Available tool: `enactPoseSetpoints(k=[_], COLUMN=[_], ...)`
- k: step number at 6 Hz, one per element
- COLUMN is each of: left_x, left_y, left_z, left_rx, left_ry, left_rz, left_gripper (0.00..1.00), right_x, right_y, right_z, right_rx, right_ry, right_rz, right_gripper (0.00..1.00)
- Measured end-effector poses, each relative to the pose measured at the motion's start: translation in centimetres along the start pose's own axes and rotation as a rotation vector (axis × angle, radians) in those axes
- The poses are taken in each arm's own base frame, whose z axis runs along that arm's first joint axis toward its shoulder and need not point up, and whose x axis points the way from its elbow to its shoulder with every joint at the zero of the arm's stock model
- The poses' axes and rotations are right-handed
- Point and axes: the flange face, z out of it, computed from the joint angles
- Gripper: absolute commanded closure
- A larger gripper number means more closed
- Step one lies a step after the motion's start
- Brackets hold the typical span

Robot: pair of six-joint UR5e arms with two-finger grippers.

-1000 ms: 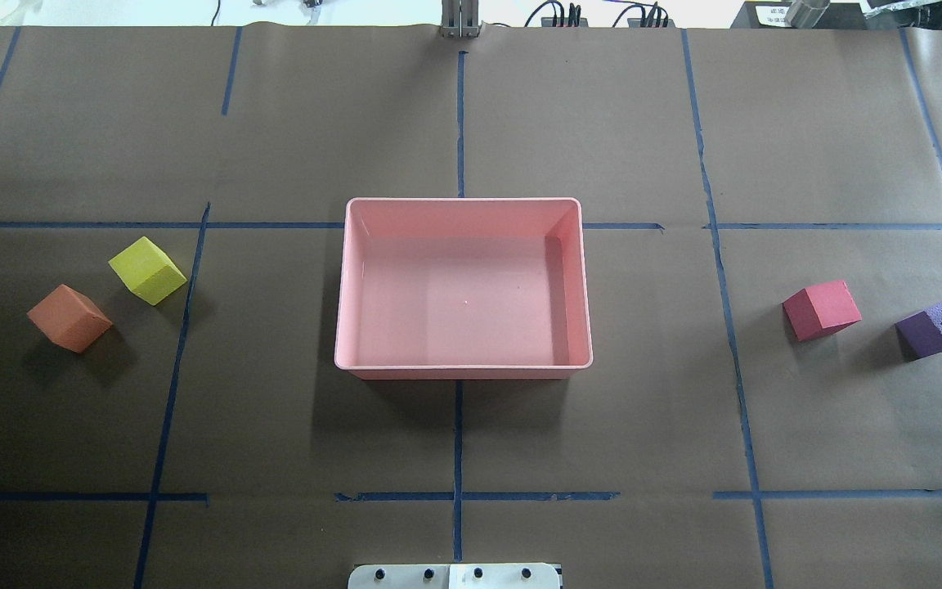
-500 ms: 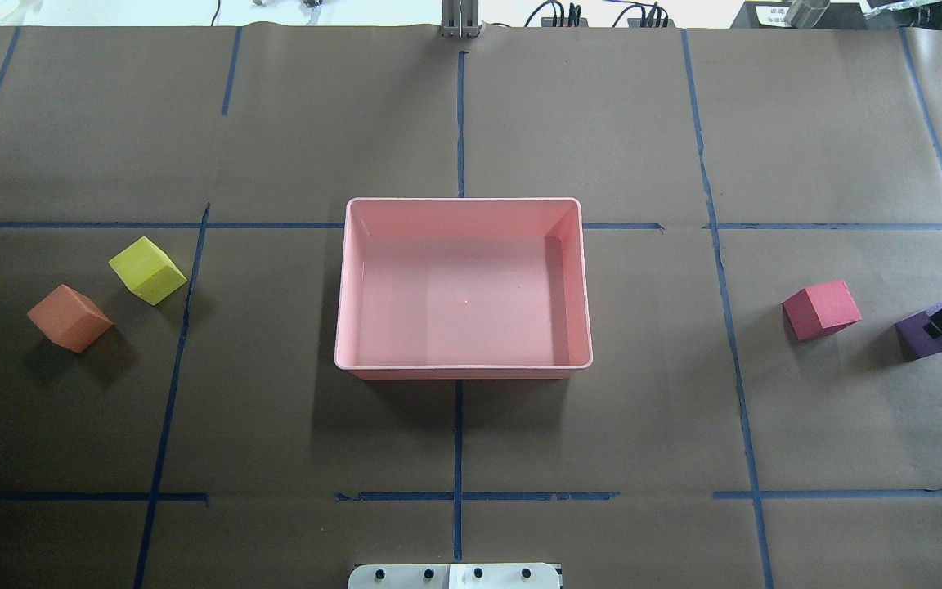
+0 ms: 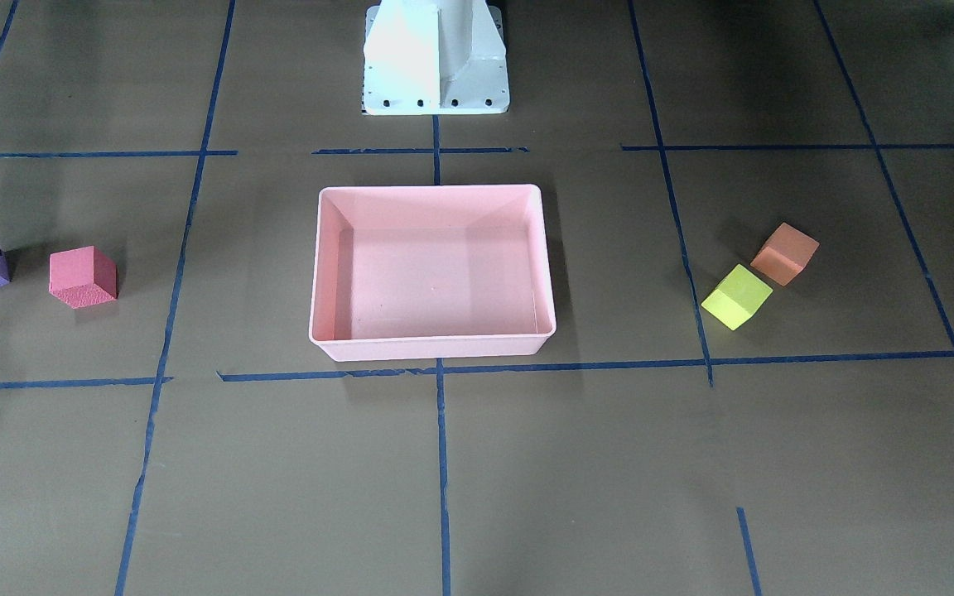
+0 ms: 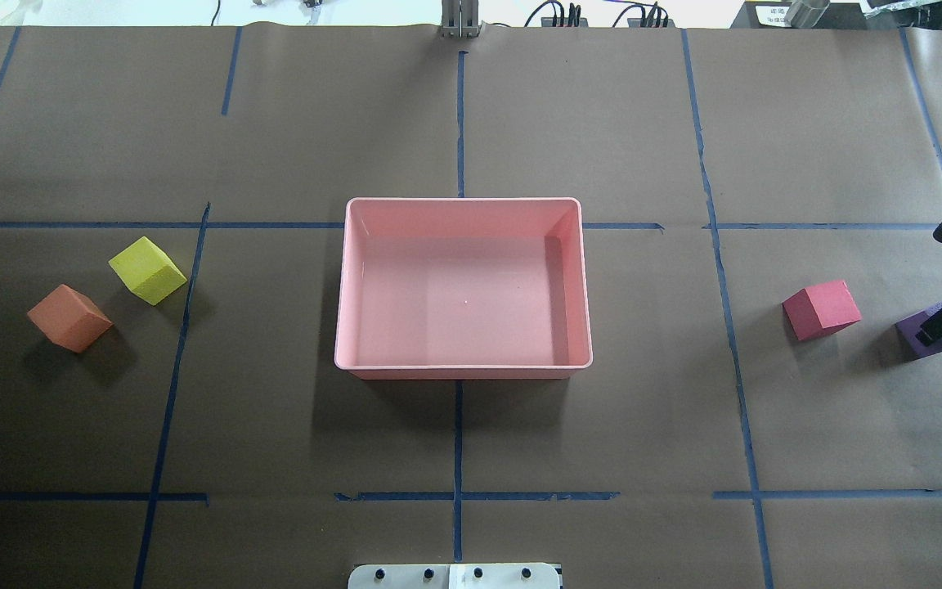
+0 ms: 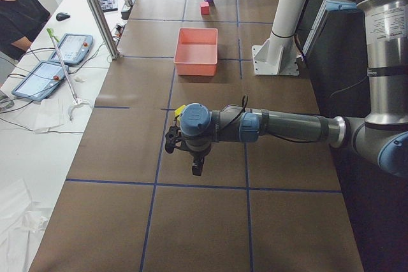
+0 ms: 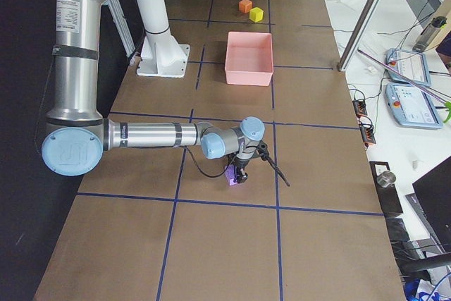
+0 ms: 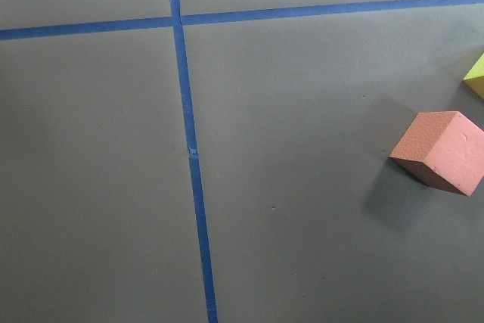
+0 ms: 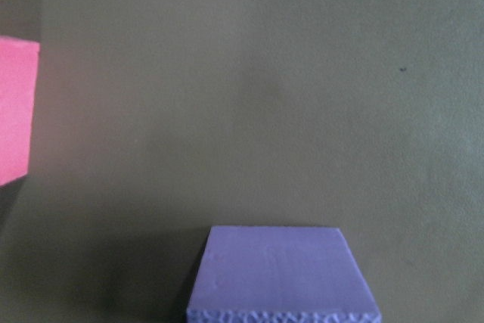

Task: Place blocks into pink bin with both arms
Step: 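Lower the right gripper onto the purple cube and grasp it, then carry the purple cube into the pink bin and release it with the right gripper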

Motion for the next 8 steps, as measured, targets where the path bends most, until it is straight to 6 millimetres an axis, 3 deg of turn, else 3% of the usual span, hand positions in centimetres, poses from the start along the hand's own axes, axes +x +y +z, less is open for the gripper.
enactPoseSetpoints(k=[1, 2, 4, 5, 6, 7, 8], left_x=[0.0, 0.0, -0.4, -0.6, -0.6, -0.3, 0.1], left_y=[0.0, 0.0, 1.0, 1.2, 1.2, 1.0, 0.8], left_z=[0.0, 0.0, 0.4, 0.6, 0.7, 1.0, 1.4], left_rx=[0.002, 0.008, 0.027, 0.039, 0.045, 0.041, 0.031], left_ry=[0.0, 0.0, -0.002, -0.004, -0.004, -0.003, -0.001], left_rz=[0.006, 0.02, 0.047, 0.063, 0.072, 0.081, 0.093], left_gripper=[0.0, 0.0, 0.0, 0.0, 0.0, 0.0, 0.0], right_x=[-0.4, -2.2, -9.5, -14.5, -21.1, -29.8, -38.2], right_y=[-0.3, -0.9, -2.6, -4.4, -7.5, -10.8, -12.9], right_z=[-0.3, -2.5, -10.2, -13.4, -14.9, -15.1, -14.6], right_rx=[0.028, 0.076, 0.194, 0.239, 0.257, 0.263, 0.262], right_ry=[-0.01, -0.037, -0.121, -0.168, -0.224, -0.27, -0.308], right_rz=[-0.02, -0.054, -0.062, -0.011, 0.054, 0.109, 0.154], right_gripper=[0.93, 0.95, 0.94, 0.94, 0.95, 0.94, 0.91])
